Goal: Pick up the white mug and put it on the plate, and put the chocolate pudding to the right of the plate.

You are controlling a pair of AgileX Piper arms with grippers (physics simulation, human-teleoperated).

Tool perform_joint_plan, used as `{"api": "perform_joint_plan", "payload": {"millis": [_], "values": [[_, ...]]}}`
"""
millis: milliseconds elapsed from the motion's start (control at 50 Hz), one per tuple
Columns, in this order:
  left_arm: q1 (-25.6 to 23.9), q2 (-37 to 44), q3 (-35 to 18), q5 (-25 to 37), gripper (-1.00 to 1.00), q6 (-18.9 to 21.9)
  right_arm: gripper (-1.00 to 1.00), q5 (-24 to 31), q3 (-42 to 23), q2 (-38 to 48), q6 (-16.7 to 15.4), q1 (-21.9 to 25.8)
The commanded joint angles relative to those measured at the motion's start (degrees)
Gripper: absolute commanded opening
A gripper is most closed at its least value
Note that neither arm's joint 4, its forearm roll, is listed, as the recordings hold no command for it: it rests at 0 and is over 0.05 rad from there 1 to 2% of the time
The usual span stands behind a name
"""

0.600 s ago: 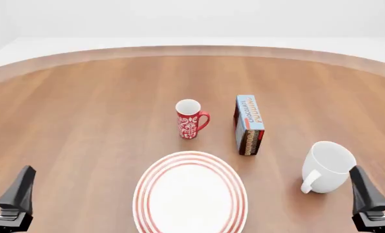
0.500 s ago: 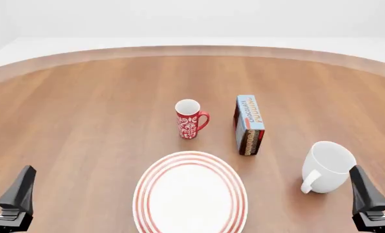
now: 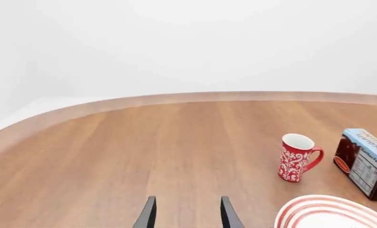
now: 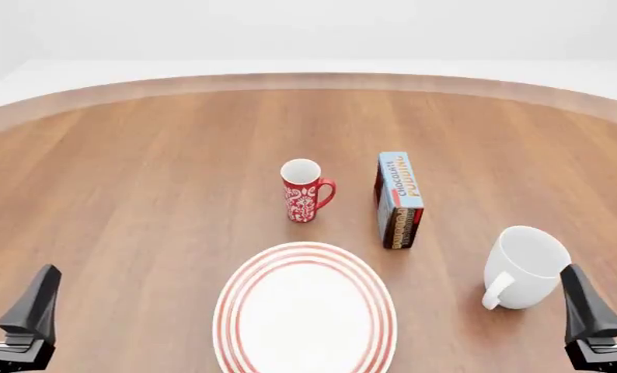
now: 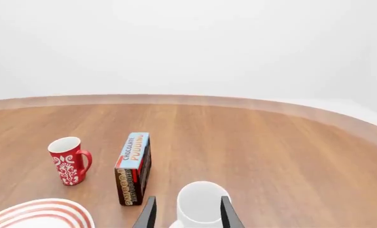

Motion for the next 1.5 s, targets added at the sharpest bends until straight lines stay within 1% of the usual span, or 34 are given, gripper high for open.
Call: {"api": "perform_joint_plan", "payload": {"millis": [20, 200, 460, 740, 960, 1140, 1500], "values": [[-1.0, -0.3, -0.2, 0.4, 1.0, -0.7, 1.0, -0.1, 0.0, 0.0, -0.1, 0.1], [-2.0, 0.2, -1.1, 0.8, 1.0, -0.8, 1.0, -0.1, 0.0, 0.0, -0.2, 0.0], [-3.7, 5.8, -2.6, -2.7, 1.0, 0.4, 1.0, -0.1, 0.0, 0.0, -0.3, 0.0], [-6.7, 14.0, -5.0, -7.7, 1.0, 2.7, 1.0, -0.1, 0.0, 0.0, -0.2, 0.0], [-8.7, 17.4, -7.7, -8.0, 1.0, 4.9, 1.0, -0.1, 0.0, 0.0, -0.2, 0.0], [-10.9, 21.2, -9.4, -9.7, 1.0, 6.0, 1.0, -0.1, 0.0, 0.0, -0.2, 0.0], [-17.6, 31.9, -12.7, -15.2, 1.0, 7.7, 1.0, -0.2, 0.0, 0.0, -0.2, 0.1]]}}
